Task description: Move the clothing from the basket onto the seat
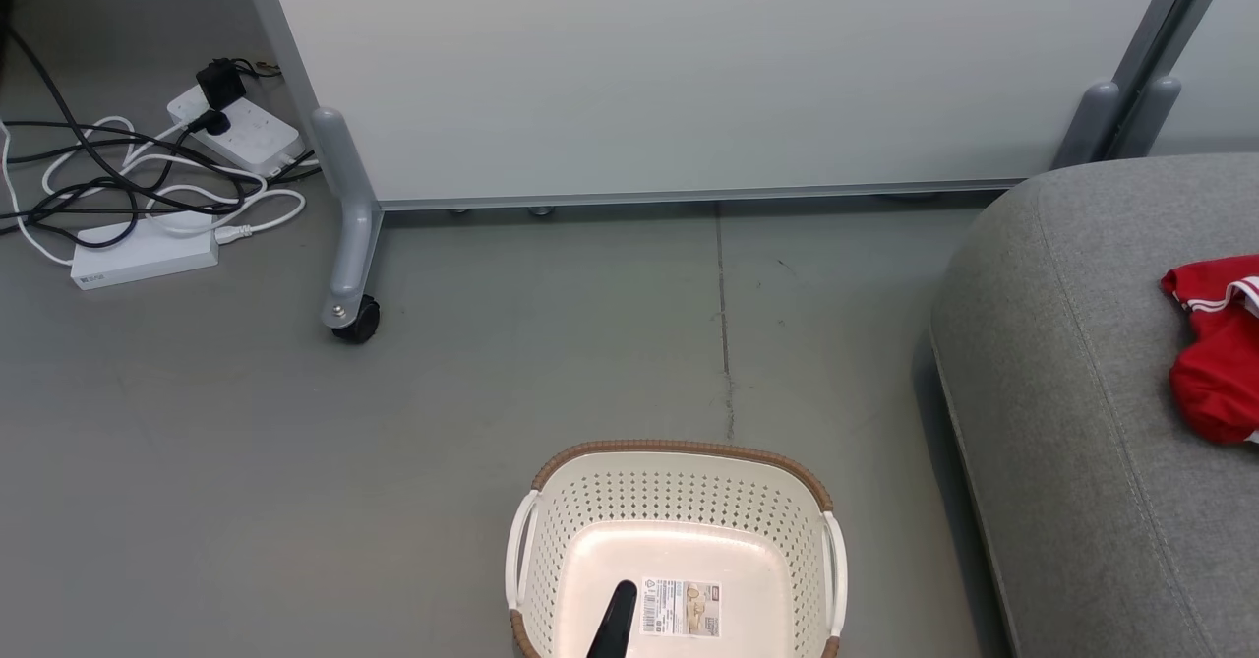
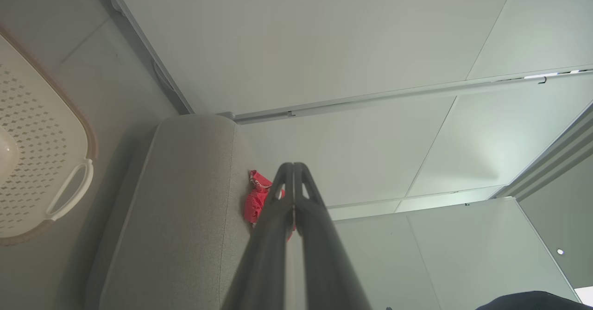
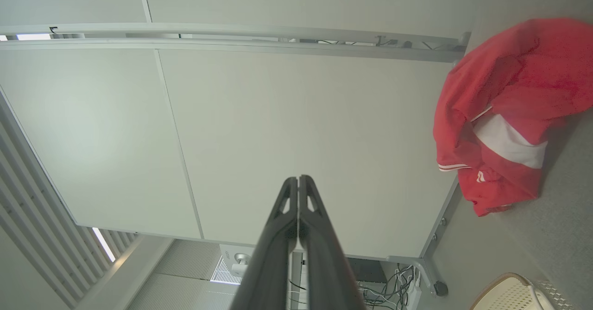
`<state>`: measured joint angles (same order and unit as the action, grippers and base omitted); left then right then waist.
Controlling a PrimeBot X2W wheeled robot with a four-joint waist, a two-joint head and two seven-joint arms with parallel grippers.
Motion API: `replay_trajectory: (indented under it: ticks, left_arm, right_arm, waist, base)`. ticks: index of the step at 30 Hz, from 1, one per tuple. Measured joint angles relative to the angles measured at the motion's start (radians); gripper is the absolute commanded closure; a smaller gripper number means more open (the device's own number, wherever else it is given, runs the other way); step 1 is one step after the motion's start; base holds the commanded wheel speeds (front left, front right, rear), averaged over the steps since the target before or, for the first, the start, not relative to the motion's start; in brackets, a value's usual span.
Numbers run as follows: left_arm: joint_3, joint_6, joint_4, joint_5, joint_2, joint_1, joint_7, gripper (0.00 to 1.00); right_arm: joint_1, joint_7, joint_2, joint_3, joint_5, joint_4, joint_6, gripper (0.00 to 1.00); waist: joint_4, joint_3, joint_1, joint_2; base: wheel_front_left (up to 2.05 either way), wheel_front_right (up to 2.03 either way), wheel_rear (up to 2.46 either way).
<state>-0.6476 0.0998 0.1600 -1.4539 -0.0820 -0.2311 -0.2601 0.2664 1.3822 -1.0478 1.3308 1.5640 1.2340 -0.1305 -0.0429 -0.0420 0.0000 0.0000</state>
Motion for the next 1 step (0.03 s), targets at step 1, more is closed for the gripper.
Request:
replay_trajectory:
  ticks: [1]
  left_arm:
    - [0.000,0.000,0.000,0.000,0.000,0.000,0.000,1.00]
  right_arm:
    - [0.000,0.000,0.000,0.000,0.000,0.000,0.000,1.00]
  waist:
    - [0.000,0.000,0.0000,0.0000]
  base:
    - [0.00,0.00,0.00]
